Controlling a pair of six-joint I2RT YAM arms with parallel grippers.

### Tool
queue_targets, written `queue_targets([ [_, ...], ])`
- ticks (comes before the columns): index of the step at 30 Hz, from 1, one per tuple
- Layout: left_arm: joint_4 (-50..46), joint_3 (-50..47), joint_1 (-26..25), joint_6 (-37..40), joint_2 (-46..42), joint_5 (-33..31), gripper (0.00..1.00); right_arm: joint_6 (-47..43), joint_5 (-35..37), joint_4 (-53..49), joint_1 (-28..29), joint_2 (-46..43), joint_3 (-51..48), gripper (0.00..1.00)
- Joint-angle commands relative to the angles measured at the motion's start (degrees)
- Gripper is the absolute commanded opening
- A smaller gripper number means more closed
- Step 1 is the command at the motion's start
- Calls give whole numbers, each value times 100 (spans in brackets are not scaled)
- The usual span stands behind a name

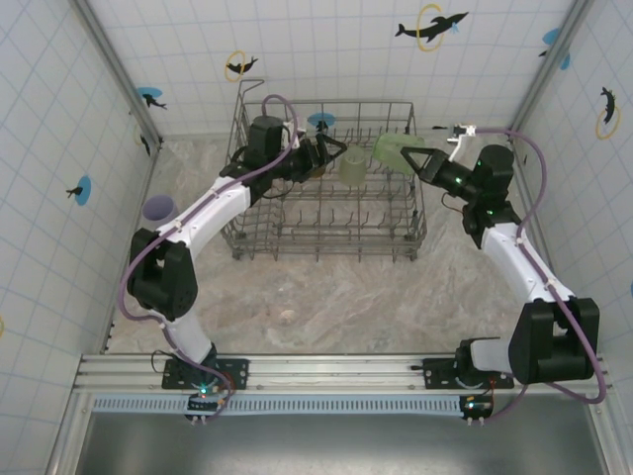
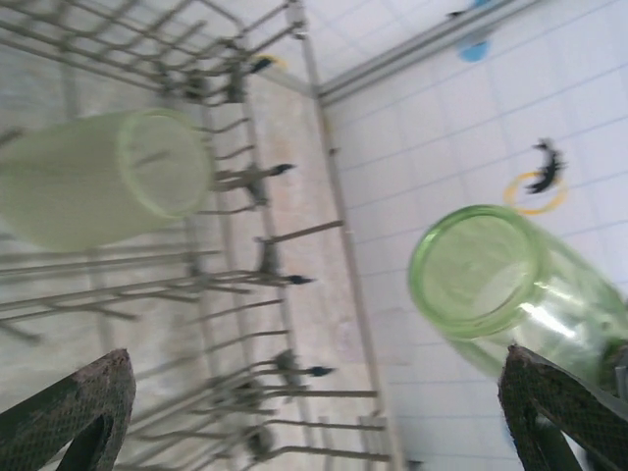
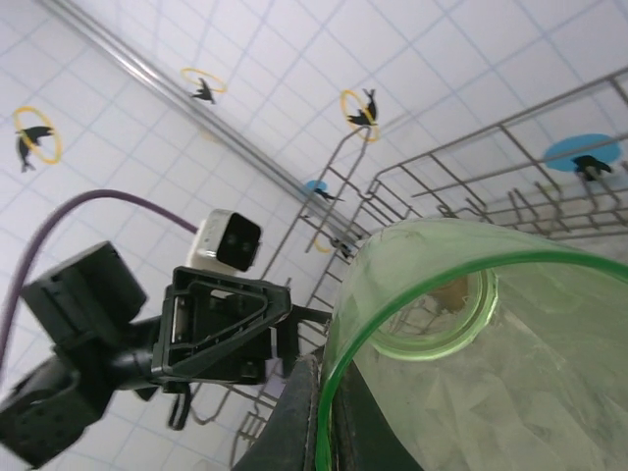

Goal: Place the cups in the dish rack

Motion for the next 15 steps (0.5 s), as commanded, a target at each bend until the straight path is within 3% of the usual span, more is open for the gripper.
queue_targets([
  [1, 1833, -524, 55, -1364, -130, 949, 98, 216, -344, 817, 89, 134, -166, 0],
  [3, 2420, -690, 55, -1829, -98, 1123, 98, 381, -504, 1067, 115, 213, -196, 0],
  [15, 2938, -693, 55, -2430, 26, 1279, 98, 1237, -695, 2422, 268, 500, -378, 0],
])
